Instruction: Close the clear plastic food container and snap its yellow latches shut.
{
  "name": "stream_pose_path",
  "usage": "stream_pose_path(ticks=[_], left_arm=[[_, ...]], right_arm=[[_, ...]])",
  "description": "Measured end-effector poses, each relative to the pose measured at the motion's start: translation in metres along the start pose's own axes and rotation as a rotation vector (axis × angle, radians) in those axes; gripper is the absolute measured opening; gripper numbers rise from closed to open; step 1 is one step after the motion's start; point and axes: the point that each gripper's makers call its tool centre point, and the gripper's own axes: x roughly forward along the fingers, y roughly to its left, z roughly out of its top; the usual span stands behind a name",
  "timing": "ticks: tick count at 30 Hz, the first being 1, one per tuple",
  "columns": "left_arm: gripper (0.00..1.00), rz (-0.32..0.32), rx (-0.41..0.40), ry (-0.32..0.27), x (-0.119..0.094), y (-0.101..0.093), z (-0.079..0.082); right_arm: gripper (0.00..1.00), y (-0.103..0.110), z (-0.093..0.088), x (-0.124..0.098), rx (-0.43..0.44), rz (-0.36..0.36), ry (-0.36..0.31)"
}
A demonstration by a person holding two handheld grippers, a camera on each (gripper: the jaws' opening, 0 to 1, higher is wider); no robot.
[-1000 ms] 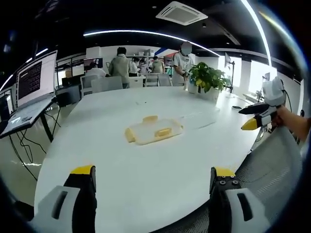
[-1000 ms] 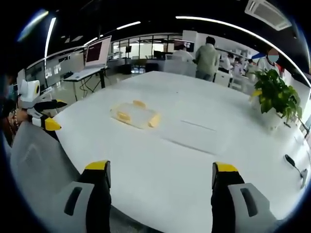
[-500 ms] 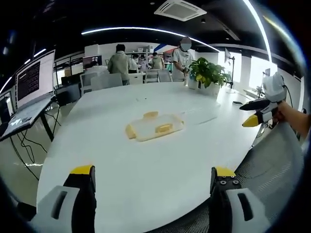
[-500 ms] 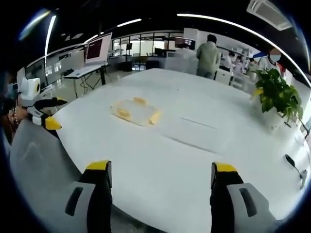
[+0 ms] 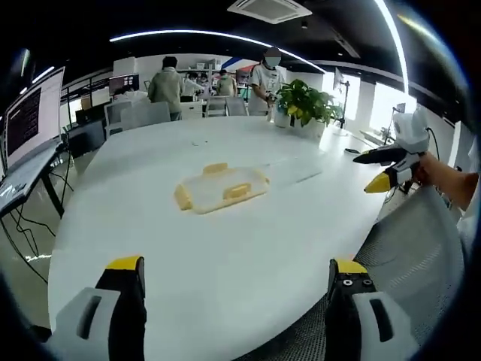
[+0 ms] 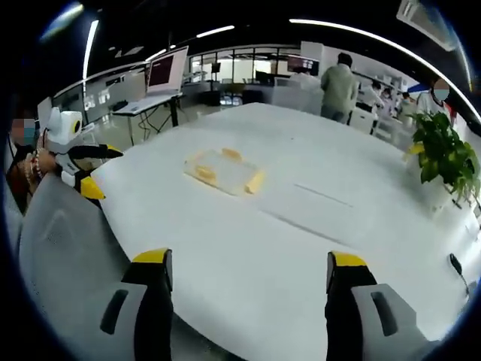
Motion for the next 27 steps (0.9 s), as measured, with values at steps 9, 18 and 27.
stream_pose_path(ticks=[9,18,27], left_arm=[[0.99,-0.022,0.118,0.035,0.023,0.022,0.013],[0.99,-0.013,0.172,0.079,0.039,0.047,0.017],[0.99,-0.074,0.289,0.192,0.057,0.064,0.022]], right_arm=[[0.8,-0.008,0.016,0.023,-0.093,0.038,0.002],[0.77,-0.018,0.029,0.038,-0.196,0.06,0.031],[0.71,-0.03,0.051,0.054,-0.274,0.111,0.042]])
